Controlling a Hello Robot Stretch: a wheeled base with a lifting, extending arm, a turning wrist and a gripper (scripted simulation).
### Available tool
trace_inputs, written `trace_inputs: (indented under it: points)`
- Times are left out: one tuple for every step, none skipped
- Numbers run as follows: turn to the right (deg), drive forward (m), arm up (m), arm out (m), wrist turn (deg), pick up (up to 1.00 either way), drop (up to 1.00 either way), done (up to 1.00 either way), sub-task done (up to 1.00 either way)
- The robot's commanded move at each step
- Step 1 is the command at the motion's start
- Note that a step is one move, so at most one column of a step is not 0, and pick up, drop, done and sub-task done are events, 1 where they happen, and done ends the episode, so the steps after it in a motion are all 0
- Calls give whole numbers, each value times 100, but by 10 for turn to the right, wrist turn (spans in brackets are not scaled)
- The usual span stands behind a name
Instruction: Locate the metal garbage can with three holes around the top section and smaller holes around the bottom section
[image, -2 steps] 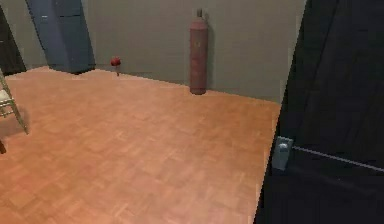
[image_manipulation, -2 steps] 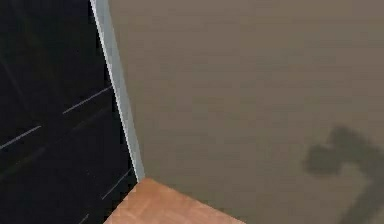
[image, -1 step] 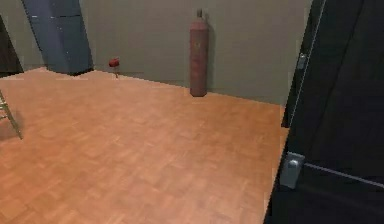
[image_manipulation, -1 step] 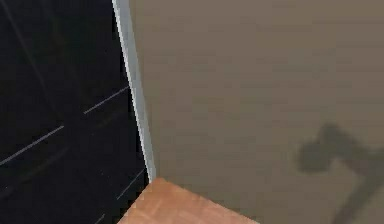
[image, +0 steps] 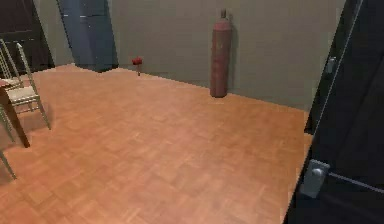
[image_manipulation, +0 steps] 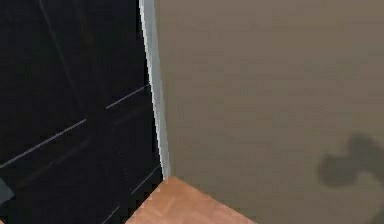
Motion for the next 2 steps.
trace_inputs:
  points:
    - [-30,0,0,0,0,0,0,0,0]
    - [0,70,0,0,0,0,0,0,0]
